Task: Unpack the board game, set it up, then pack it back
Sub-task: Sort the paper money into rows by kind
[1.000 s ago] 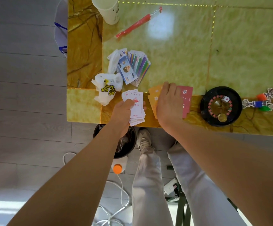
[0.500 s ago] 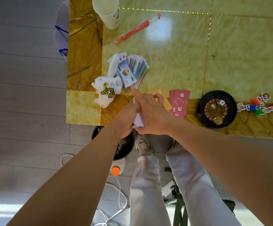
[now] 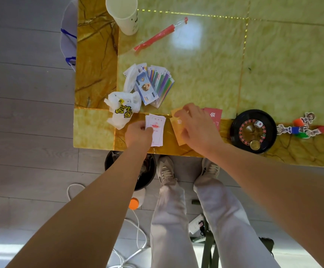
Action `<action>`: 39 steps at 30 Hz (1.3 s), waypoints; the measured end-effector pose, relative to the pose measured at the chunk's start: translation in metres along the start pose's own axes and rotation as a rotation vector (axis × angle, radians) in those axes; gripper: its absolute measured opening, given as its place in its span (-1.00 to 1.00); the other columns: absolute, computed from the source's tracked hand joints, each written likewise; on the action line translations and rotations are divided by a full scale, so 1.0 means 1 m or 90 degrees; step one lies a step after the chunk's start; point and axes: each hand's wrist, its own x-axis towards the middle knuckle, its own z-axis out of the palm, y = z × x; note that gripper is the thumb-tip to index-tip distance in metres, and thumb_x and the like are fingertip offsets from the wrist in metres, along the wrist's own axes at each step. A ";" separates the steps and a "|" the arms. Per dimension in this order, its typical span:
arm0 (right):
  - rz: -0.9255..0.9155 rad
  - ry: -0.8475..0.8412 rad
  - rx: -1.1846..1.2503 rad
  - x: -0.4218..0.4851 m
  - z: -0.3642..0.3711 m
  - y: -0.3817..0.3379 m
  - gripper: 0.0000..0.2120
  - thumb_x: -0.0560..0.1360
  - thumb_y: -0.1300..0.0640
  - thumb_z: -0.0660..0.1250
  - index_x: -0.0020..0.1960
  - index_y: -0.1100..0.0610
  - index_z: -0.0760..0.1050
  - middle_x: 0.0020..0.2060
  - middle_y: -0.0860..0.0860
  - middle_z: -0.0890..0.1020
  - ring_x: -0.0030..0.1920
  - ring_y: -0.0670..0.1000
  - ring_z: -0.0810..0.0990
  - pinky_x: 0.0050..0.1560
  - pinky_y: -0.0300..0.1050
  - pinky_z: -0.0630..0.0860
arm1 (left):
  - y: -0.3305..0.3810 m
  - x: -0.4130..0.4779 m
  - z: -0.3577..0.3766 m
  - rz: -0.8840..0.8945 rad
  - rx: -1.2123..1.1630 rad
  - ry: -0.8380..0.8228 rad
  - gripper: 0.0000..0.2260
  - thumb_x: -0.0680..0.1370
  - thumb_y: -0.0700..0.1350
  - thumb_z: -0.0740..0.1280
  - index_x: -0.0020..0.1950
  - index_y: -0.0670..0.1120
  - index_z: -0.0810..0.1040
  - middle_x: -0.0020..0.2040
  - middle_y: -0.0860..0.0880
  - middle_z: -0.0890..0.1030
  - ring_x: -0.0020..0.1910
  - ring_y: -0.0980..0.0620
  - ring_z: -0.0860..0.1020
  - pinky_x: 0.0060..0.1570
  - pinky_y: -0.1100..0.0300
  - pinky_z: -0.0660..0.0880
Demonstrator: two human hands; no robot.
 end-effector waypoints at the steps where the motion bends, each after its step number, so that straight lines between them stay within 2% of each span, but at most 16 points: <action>1: 0.033 0.009 -0.001 -0.001 0.000 0.004 -0.58 0.40 0.28 0.35 0.25 0.16 0.44 0.14 0.15 0.46 0.09 0.16 0.48 0.04 0.05 0.47 | 0.000 0.000 0.002 0.017 0.040 0.022 -0.75 0.58 -0.22 0.27 0.24 -0.13 0.58 0.15 -0.10 0.63 0.04 -0.08 0.62 -0.05 0.09 0.59; 3: 0.096 0.048 0.020 -0.003 0.000 0.010 -0.62 0.42 0.32 0.34 0.22 0.19 0.44 0.10 0.15 0.46 0.00 0.15 0.51 -0.08 0.05 0.51 | 0.001 0.000 0.005 0.048 0.101 0.055 -0.74 0.58 -0.21 0.27 0.26 -0.13 0.57 0.18 -0.09 0.62 0.08 -0.08 0.60 -0.09 0.18 0.51; 6: 0.176 0.111 0.048 -0.006 0.001 0.017 -0.78 0.53 0.18 0.30 0.15 0.19 0.43 0.07 0.14 0.46 -0.06 0.12 0.50 -0.23 -0.02 0.49 | 0.001 0.000 0.010 0.093 0.195 0.114 -0.76 0.57 -0.18 0.30 0.23 -0.17 0.53 0.18 -0.12 0.59 0.14 -0.10 0.55 -0.03 0.18 0.42; 10: 0.229 0.054 0.016 -0.014 -0.004 0.027 -0.74 0.50 0.27 0.27 0.18 0.21 0.37 0.11 0.13 0.42 -0.04 0.13 0.51 -0.32 -0.11 0.31 | 0.001 -0.003 0.016 0.124 0.267 0.162 -0.63 0.54 -0.15 0.35 0.31 -0.18 0.37 0.29 -0.17 0.42 0.28 -0.13 0.39 0.26 0.04 0.37; 14: 0.233 0.018 0.002 -0.019 -0.009 0.034 -0.68 0.50 0.26 0.30 0.23 0.23 0.36 0.13 0.15 0.42 -0.06 0.15 0.56 -0.29 -0.10 0.34 | 0.006 -0.023 0.027 0.226 0.407 0.243 -0.58 0.49 -0.17 0.35 0.32 -0.16 0.34 0.28 -0.17 0.34 0.22 -0.13 0.34 0.16 0.09 0.33; 16: 0.203 -0.020 0.004 -0.020 -0.007 0.035 -0.64 0.50 0.24 0.32 0.27 0.20 0.36 0.16 0.13 0.40 -0.01 0.14 0.55 -0.26 -0.10 0.36 | 0.007 -0.030 0.034 0.359 0.442 0.217 -0.60 0.45 -0.20 0.36 0.28 -0.07 0.43 0.24 -0.14 0.38 0.18 -0.11 0.35 0.09 0.09 0.34; 18: 0.186 -0.040 0.023 -0.022 -0.006 0.040 -0.57 0.48 0.23 0.37 0.30 0.16 0.35 0.20 0.12 0.37 0.04 0.14 0.52 -0.24 -0.09 0.36 | 0.010 -0.030 0.048 0.481 0.506 0.121 -0.54 0.45 -0.14 0.40 0.34 0.03 0.44 0.32 -0.13 0.36 0.26 -0.13 0.33 0.15 0.04 0.34; 20: 0.172 -0.033 0.027 -0.024 -0.005 0.044 -0.55 0.48 0.20 0.39 0.32 0.13 0.35 0.20 0.13 0.37 0.06 0.15 0.49 -0.24 -0.06 0.36 | 0.012 -0.028 0.060 0.506 0.603 0.017 -0.43 0.50 -0.03 0.37 0.48 0.13 0.27 0.50 -0.10 0.18 0.42 -0.16 0.19 0.30 -0.03 0.26; 22: 0.159 -0.036 0.016 -0.025 -0.004 0.050 -0.53 0.47 0.10 0.43 0.31 0.13 0.36 0.20 0.13 0.38 0.08 0.16 0.48 -0.24 -0.04 0.41 | 0.013 -0.024 0.067 0.512 0.657 -0.015 -0.40 0.53 -0.08 0.33 0.51 0.16 0.18 0.57 -0.07 0.04 0.50 -0.16 0.07 0.38 -0.06 0.17; 26: 0.161 -0.060 -0.018 -0.028 -0.009 0.059 -0.39 0.41 -0.04 0.49 0.34 0.12 0.34 0.21 0.13 0.38 0.13 0.15 0.47 -0.21 -0.08 0.38 | 0.011 -0.020 0.067 0.574 0.692 0.001 -0.49 0.55 -0.16 0.30 0.45 0.12 0.27 0.57 -0.06 0.08 0.53 -0.15 0.05 0.45 -0.08 0.09; 29: 0.180 -0.054 -0.007 -0.028 -0.017 0.057 -0.51 0.47 0.05 0.40 0.33 0.17 0.35 0.20 0.16 0.39 0.09 0.17 0.48 -0.18 -0.02 0.42 | 0.010 -0.022 0.065 0.574 0.695 -0.013 -0.47 0.55 -0.14 0.31 0.48 0.12 0.25 0.58 -0.07 0.05 0.54 -0.16 0.02 0.49 -0.09 0.03; 31: 0.172 -0.023 0.039 -0.023 -0.021 0.055 -0.65 0.51 0.15 0.33 0.26 0.20 0.40 0.15 0.15 0.41 0.04 0.18 0.50 -0.19 -0.01 0.43 | 0.011 -0.027 0.061 0.587 0.646 0.008 -0.45 0.49 -0.14 0.36 0.46 0.08 0.33 0.56 -0.11 0.15 0.52 -0.18 0.13 0.45 -0.11 0.11; 33: 0.178 0.013 0.115 -0.013 -0.025 0.049 -0.73 0.53 0.20 0.27 0.22 0.18 0.43 0.11 0.11 0.44 0.00 0.14 0.53 -0.14 0.01 0.47 | 0.015 -0.027 0.051 0.593 0.601 0.092 -0.52 0.43 -0.16 0.40 0.34 0.00 0.45 0.44 -0.13 0.35 0.41 -0.18 0.31 0.35 -0.09 0.24; 35: 0.220 0.039 0.203 0.002 -0.031 0.037 -0.75 0.54 0.21 0.22 0.22 0.14 0.45 0.07 0.07 0.48 -0.06 0.06 0.55 -0.02 0.03 0.50 | 0.021 -0.023 0.033 0.544 0.570 0.209 -0.60 0.39 -0.20 0.41 0.21 -0.03 0.51 0.28 -0.14 0.45 0.29 -0.16 0.37 0.27 -0.08 0.29; 37: 0.260 0.036 0.274 0.018 -0.036 0.024 -0.74 0.54 0.24 0.22 0.22 0.11 0.45 0.03 0.03 0.51 -0.11 -0.01 0.53 -0.02 -0.03 0.51 | 0.023 -0.015 0.011 0.454 0.584 0.296 -0.57 0.34 -0.24 0.40 0.18 -0.03 0.47 0.26 -0.15 0.41 0.26 -0.17 0.29 0.25 -0.12 0.23; 39: 0.262 0.027 0.316 0.030 -0.037 0.011 -0.73 0.54 0.26 0.22 0.23 0.11 0.44 0.00 0.03 0.52 -0.14 -0.03 0.52 -0.06 -0.05 0.52 | 0.021 -0.007 -0.008 0.372 0.625 0.329 -0.51 0.32 -0.28 0.38 0.21 0.01 0.41 0.34 -0.15 0.30 0.33 -0.19 0.20 0.26 -0.19 0.15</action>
